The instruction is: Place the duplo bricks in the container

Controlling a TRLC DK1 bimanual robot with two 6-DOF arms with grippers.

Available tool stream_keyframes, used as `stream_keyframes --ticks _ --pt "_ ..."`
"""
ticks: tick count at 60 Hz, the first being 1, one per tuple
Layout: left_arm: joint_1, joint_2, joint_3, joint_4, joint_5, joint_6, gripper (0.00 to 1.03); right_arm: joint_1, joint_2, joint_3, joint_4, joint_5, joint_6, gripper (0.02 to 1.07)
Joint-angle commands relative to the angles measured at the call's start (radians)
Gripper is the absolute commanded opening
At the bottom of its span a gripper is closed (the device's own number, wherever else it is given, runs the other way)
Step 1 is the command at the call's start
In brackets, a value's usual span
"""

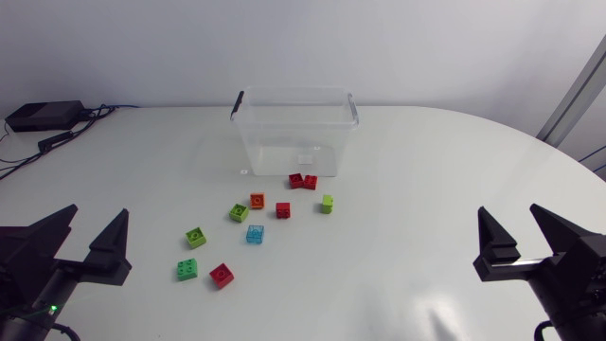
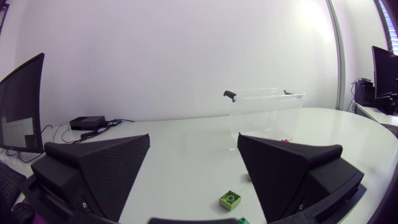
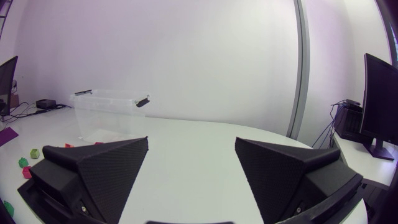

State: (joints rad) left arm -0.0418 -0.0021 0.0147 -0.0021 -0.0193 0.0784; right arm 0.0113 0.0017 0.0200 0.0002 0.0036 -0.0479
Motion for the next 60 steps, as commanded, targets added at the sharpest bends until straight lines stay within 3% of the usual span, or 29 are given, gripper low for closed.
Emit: stream_keyframes --ticks 1,32,60 --pt "-0.007 -0.012 -0.013 -0.006 0.002 -0.009 0.99 -0.002 -0.005 -0.020 -0.008 -0.005 0.020 1.03" --pt "-0.009 -0.012 -0.002 -0.007 0.002 -0.006 0.98 -0.002 -0.008 -0.015 -0.005 -0.005 0.014 1.03" --pt "-0.015 0.077 0.126 -0.075 0.002 -0.006 0.98 0.044 0.081 0.087 -0.034 0.003 0.026 1.03"
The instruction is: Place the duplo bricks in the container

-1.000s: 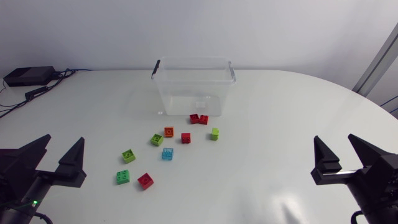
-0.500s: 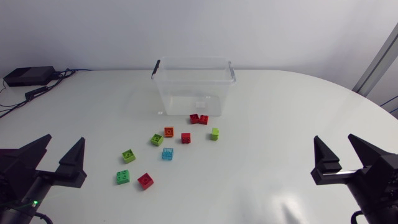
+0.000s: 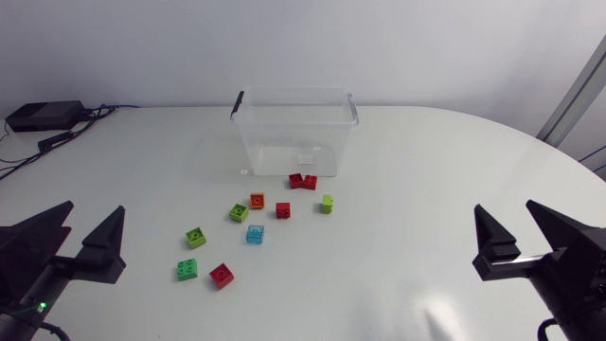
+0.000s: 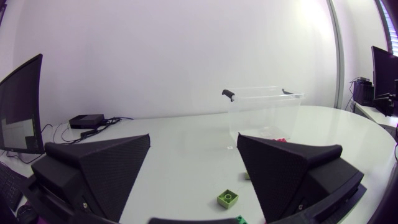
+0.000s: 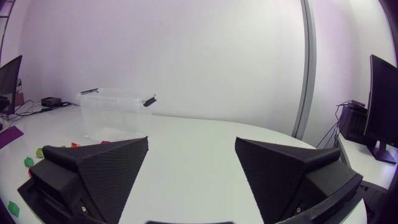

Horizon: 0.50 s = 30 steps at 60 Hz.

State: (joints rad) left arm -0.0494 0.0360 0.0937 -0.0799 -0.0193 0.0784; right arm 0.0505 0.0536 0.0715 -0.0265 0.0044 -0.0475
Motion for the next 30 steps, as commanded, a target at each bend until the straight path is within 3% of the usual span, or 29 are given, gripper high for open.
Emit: stream_keyframes --ticks 1,17,30 --pt "-0.007 0.050 0.054 0.003 0.002 -0.006 0.98 0.005 0.035 0.042 -0.007 0.002 0.026 1.03" --pt "-0.004 0.406 0.209 -0.020 0.002 -0.006 0.96 0.006 0.261 0.157 0.013 -0.017 0.024 1.03" --pt "-0.026 0.736 0.414 -0.218 0.002 0.098 0.96 0.006 0.539 0.286 -0.038 -0.055 0.024 1.03"
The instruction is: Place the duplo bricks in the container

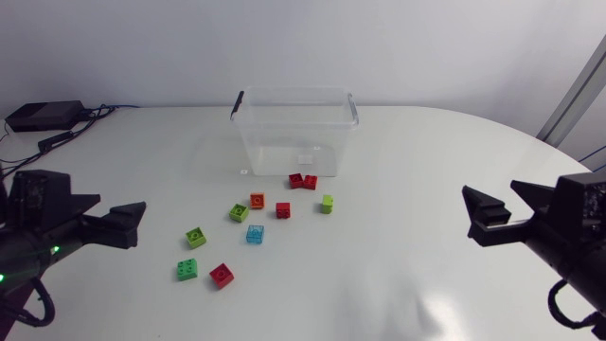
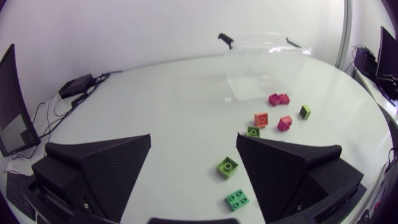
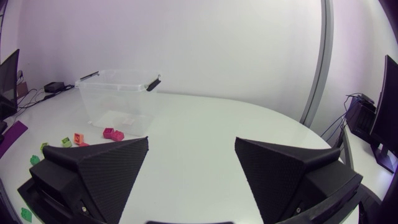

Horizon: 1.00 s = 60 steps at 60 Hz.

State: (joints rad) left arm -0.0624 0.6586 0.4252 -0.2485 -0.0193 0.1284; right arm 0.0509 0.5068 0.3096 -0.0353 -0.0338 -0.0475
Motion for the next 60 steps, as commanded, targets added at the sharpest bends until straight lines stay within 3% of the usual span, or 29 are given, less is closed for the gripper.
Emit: stream_keyframes --ticks 1,10,16,25,35,42,47,55,60 --pt "-0.014 0.131 0.095 -0.060 0.002 0.054 0.96 0.006 0.096 0.052 -0.032 -0.020 0.024 1.03" --pt "-0.045 0.348 0.205 -0.193 0.002 0.106 0.96 0.006 0.213 0.106 -0.089 -0.049 0.024 1.03" --pt "-0.073 0.434 0.222 -0.201 0.002 0.307 0.95 0.006 0.259 0.140 -0.127 -0.101 0.024 1.03" --pt "-0.088 0.484 0.225 -0.215 0.009 0.384 0.94 -0.002 0.331 0.184 -0.187 -0.195 0.024 1.03" --pt "-0.062 0.573 0.233 -0.285 0.167 0.536 0.94 -0.029 0.476 0.269 -0.285 -0.331 0.015 1.03" --pt "-0.057 0.616 0.213 -0.299 0.205 0.651 0.94 -0.028 0.549 0.316 -0.327 -0.360 0.011 1.03" --pt "-0.042 0.650 0.207 -0.298 0.226 0.715 0.94 -0.023 0.564 0.336 -0.337 -0.360 -0.061 1.03" --pt "-0.020 0.727 0.204 -0.288 0.245 0.806 0.94 0.017 0.679 0.424 -0.462 -0.360 -0.315 1.02" --pt "-0.019 0.765 0.202 -0.287 0.246 0.849 0.93 0.044 0.699 0.425 -0.448 -0.360 -0.364 1.02"
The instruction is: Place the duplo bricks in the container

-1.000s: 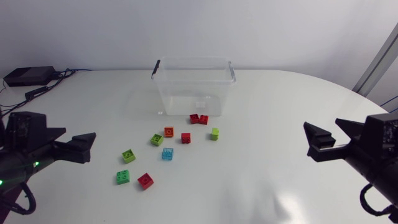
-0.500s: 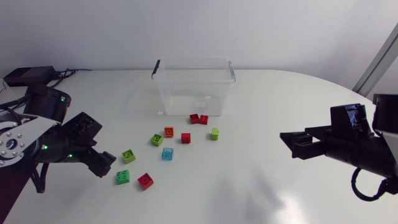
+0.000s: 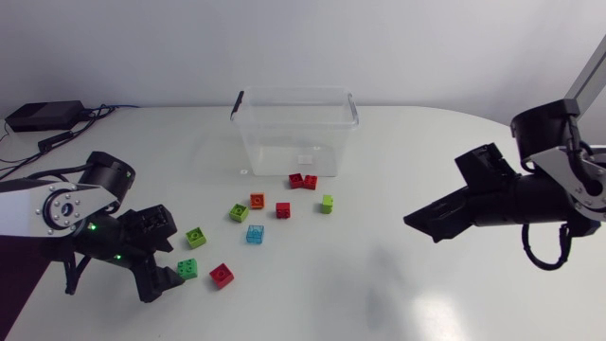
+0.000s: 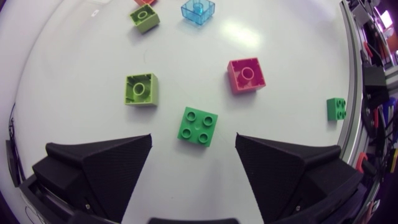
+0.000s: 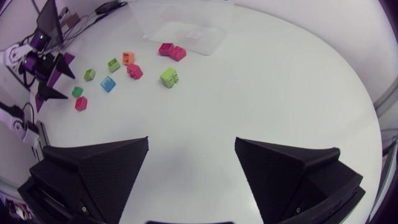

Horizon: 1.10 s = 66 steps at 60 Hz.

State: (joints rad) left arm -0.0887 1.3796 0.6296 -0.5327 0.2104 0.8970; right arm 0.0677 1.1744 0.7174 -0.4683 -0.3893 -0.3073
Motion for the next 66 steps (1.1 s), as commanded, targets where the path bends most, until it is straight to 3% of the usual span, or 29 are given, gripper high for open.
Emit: stream_keyframes --ticks 1,14,21,23,33,59,66 --pt "0.007 0.044 -0.002 -0.003 0.017 0.083 0.93 0.035 0.031 0.019 -0.012 -0.003 -0.110 1.02" --pt "0.009 0.121 -0.007 0.023 0.060 0.178 0.85 0.141 0.116 0.051 0.033 0.001 -0.136 1.02" --pt "-0.003 0.171 -0.010 0.036 0.073 0.203 0.66 0.195 0.189 0.080 0.069 0.024 -0.119 1.02" --pt "-0.009 0.180 -0.013 0.037 0.086 0.214 0.51 0.208 0.218 0.099 0.072 0.032 -0.098 1.02" --pt "-0.013 0.184 -0.025 0.033 0.155 0.275 0.33 0.276 0.315 0.149 0.131 0.067 -0.093 1.02" --pt "-0.003 0.006 -0.028 0.007 0.208 0.289 0.30 0.261 0.654 0.402 0.069 -0.022 -0.328 1.02" --pt "-0.008 -0.082 0.019 -0.061 0.228 0.264 0.30 0.259 0.729 0.484 0.048 -0.022 -0.375 1.02"
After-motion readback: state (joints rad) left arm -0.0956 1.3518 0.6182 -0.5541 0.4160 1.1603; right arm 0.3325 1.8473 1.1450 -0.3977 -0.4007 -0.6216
